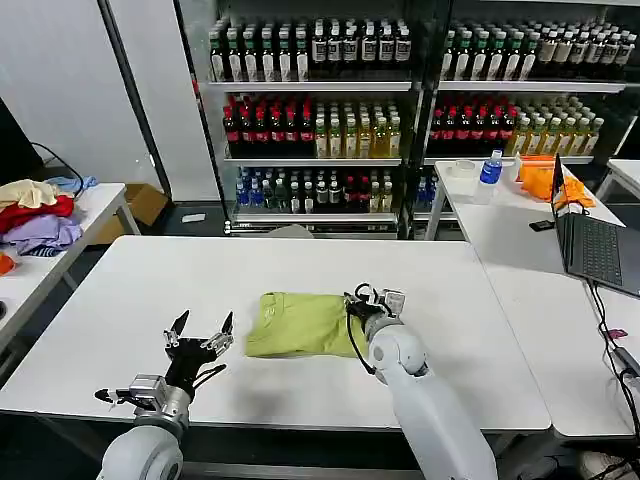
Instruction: Fold and organize the clothes.
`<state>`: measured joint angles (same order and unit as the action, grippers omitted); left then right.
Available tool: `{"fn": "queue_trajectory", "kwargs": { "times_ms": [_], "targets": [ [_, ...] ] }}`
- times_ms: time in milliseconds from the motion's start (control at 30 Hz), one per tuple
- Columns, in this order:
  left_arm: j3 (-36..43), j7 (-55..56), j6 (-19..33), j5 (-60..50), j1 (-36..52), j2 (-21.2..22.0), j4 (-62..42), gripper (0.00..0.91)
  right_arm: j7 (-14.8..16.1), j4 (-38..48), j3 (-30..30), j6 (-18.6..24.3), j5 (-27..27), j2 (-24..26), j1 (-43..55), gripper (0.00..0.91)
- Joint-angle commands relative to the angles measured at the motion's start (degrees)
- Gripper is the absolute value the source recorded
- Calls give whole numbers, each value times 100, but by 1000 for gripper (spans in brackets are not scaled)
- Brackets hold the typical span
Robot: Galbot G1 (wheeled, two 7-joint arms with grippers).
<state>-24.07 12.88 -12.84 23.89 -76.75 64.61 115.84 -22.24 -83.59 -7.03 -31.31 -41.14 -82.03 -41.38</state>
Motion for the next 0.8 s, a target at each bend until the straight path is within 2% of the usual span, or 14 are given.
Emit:
{"fn": "queue_trajectory", "kwargs": {
  "times_ms": [33, 233, 467, 500, 533, 633, 733, 800],
  "targets": [
    [-13, -6, 1, -5, -27, 5, -1, 907, 253, 623, 232, 391, 921, -56, 214, 0],
    [7, -5, 6, -3, -20, 23, -16, 907, 440, 772, 378, 900, 1836, -28, 211, 0],
    [26, -9, 9, 0, -10, 23, -20, 907, 657, 798, 407, 1226, 2307, 6, 268, 0],
    [28, -9, 7, 2, -4, 23, -18, 907, 747, 750, 434, 1246, 2434, 43, 251, 846],
    [29, -8, 6, 5, 0, 23, -14, 907, 763, 717, 440, 1283, 2472, 57, 238, 907],
    [34, -11, 1, 7, 6, 20, 2, 907, 830, 591, 437, 1666, 2891, 148, 97, 907],
    [32, -21, 0, 7, -12, 4, 44, 907, 787, 297, 377, 1845, 3089, 294, -115, 907],
    [21, -24, 2, 9, -17, -10, 57, 907, 747, -7, 246, 2118, 3402, 452, -370, 907]
  ]
}}
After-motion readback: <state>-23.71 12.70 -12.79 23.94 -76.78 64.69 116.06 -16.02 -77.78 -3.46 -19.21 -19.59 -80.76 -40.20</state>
